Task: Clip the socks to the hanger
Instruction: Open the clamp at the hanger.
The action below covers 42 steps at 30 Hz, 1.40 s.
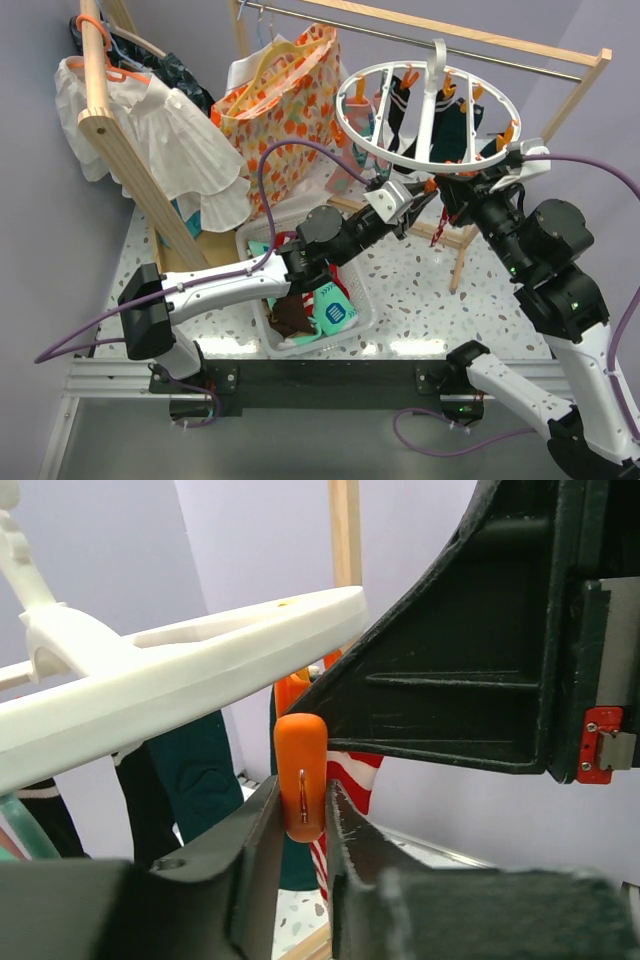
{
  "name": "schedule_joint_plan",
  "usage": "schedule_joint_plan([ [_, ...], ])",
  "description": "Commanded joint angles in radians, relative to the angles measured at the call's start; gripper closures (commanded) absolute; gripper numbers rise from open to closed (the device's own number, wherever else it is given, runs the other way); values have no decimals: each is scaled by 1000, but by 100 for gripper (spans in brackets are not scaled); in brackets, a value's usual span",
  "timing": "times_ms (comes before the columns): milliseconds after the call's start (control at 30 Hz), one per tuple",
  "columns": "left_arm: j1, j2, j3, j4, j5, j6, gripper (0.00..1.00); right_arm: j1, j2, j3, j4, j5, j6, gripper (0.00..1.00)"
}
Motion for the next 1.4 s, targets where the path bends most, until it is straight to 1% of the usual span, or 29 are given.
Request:
schedule_joint_plan([
  [0, 6, 0, 31, 50, -33, 20, 85, 3, -10, 2, 30, -19, 21, 100],
  [33, 6, 0, 30, 50, -33, 21, 88, 4, -10, 2, 27, -24, 21, 98],
  [67, 7, -2, 25, 50, -37, 20, 93, 4, -10, 5, 21, -24, 21, 91],
  [133, 6, -6, 20, 50, -39, 18, 97, 3, -16, 10, 13, -18, 12, 80],
  [167, 6, -8, 17, 50, -40, 20, 99, 4, -19, 17, 0, -12, 9, 70],
  [300, 7, -11, 16, 44, -45, 15, 100, 4, -35, 43, -39, -4, -14, 57],
  [467, 6, -12, 17, 38, -47, 12, 100, 3, -47, 62, -51, -23, -14, 52],
  [500, 6, -15, 17, 38, -45, 10, 100, 3, -44, 60, -48, -32, -14, 48],
  [633, 6, -15, 23, 21, -42, 6, 100, 3, -16, 63, -40, -81, -8, 41],
  [867, 6, -23, 23, 9, -28, -2, 100, 4, 8, 36, 12, -59, 13, 37],
  [1067, 6, -26, 20, 4, -4, -8, 100, 4, 34, 28, 55, -73, 26, 37],
  [1167, 6, -29, 16, 7, -2, -13, 100, 3, 44, 20, 72, -79, 32, 40],
  [1267, 6, -32, 13, 10, 4, -17, 100, 4, 51, 8, 84, -87, 42, 48],
  [1300, 6, -34, 13, 10, 9, -17, 100, 4, 51, 5, 85, -90, 44, 54],
  [1367, 6, -37, 7, 10, 21, -17, 100, 3, 51, 0, 89, -90, 42, 63],
])
